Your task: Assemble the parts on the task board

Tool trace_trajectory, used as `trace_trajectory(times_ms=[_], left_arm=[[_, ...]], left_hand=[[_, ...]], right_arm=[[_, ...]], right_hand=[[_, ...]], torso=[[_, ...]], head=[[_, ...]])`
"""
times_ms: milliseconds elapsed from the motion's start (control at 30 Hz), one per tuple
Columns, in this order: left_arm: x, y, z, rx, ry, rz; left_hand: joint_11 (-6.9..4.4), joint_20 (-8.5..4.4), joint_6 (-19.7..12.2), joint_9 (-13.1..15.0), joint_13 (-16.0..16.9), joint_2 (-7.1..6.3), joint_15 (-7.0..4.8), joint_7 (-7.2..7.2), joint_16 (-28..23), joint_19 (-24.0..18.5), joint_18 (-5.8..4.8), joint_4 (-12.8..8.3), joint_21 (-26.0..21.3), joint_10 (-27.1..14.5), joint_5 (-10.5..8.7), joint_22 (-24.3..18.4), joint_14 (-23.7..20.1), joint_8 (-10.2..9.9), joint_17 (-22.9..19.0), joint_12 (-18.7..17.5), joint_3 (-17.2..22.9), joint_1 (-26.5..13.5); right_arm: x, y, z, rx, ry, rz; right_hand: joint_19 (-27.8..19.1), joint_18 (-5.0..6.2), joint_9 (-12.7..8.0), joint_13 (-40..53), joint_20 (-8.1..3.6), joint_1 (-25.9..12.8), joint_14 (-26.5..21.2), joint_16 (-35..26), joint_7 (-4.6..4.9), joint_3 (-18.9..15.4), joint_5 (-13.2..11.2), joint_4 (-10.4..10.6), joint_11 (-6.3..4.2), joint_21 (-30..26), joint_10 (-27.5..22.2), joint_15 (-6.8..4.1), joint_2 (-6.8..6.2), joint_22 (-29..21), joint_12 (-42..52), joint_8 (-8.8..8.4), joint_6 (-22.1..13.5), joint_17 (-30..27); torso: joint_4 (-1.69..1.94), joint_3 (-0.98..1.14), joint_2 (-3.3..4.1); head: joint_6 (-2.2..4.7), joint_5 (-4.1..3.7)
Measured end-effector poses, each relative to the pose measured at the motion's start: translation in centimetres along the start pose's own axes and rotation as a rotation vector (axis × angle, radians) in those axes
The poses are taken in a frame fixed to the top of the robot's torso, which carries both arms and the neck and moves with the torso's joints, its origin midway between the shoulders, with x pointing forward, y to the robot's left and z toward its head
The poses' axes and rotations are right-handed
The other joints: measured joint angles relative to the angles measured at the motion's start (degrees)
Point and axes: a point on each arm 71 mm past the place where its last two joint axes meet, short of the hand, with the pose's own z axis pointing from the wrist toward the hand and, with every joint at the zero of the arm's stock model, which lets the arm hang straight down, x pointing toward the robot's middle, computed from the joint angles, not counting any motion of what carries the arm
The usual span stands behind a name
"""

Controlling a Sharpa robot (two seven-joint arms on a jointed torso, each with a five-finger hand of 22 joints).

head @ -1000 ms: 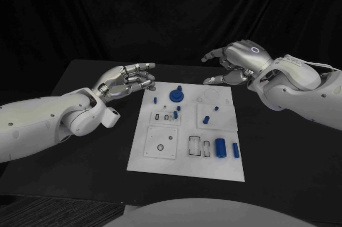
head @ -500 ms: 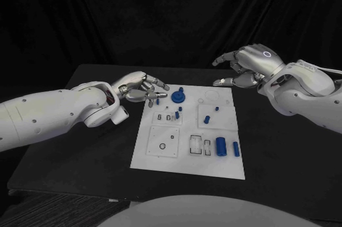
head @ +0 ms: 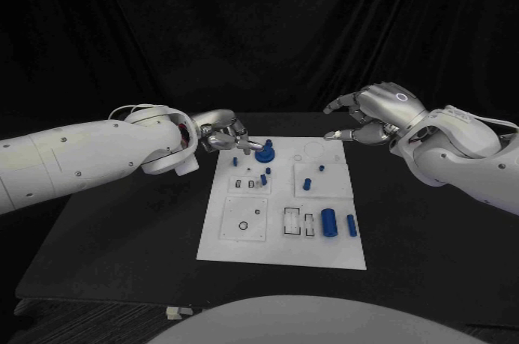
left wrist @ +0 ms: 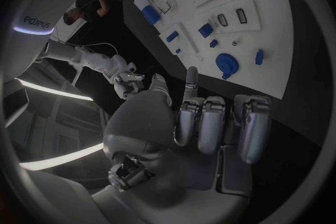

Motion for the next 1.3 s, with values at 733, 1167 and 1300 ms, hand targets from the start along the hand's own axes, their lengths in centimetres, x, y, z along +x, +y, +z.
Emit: trace_trajectory(times_ms=[733,1167,1300], left_arm=[[1.0,-2.2,4.6,-0.292,0.290,0.262],[1.5,-2.7,5.7,-0.365,0.357,0.312],[1.6,-2.8,6.0,-0.372,0.362,0.319]], left_hand=[[-3.26,-3.39,3.8,11.6,0.0,1.43,-3.20,-3.74,0.0,-0.1,0.02,-0.5,0.0,-0.2,4.42,0.0,0.1,4.5,0.0,0.0,1.3,0.6],[-3.26,-3.38,4.5,12.2,0.0,1.95,-3.37,-3.46,0.0,-0.1,0.02,-0.5,-0.5,-0.2,2.66,0.0,0.3,-0.7,0.0,0.0,1.6,-1.9],[-3.26,-3.38,4.7,12.2,0.0,2.24,-3.36,-3.25,0.0,-0.1,0.03,-0.5,-0.5,-0.2,2.66,0.0,0.3,-2.0,0.0,0.0,1.6,-2.2]], right_arm=[[1.2,-0.2,0.0,0.031,0.069,0.010],[1.8,-0.3,-0.2,0.044,0.097,0.015],[1.8,-0.3,-0.3,0.047,0.102,0.015]], right_hand=[[0.0,0.00,-0.4,0.0,0.00,-0.2,0.0,0.0,0.01,0.1,2.2,-0.1,0.00,0.0,0.0,0.00,1.88,0.0,0.0,0.27,0.8,-0.2],[0.0,0.00,-0.5,0.0,0.00,-0.2,0.0,0.0,0.01,0.1,2.7,-0.1,0.00,0.0,0.0,0.00,2.29,0.0,0.0,0.27,0.8,-0.2],[0.0,0.00,-0.5,0.0,0.00,-0.2,0.0,0.0,0.01,0.1,2.7,-0.1,0.00,0.0,0.0,0.00,2.33,0.0,0.0,0.27,0.8,-0.2]], torso=[[-2.33,0.59,-2.23],[-2.55,0.74,-1.04],[-2.60,0.75,-0.90]], head=[[-0.01,1.17],[-0.01,2.70],[-0.01,3.02]])
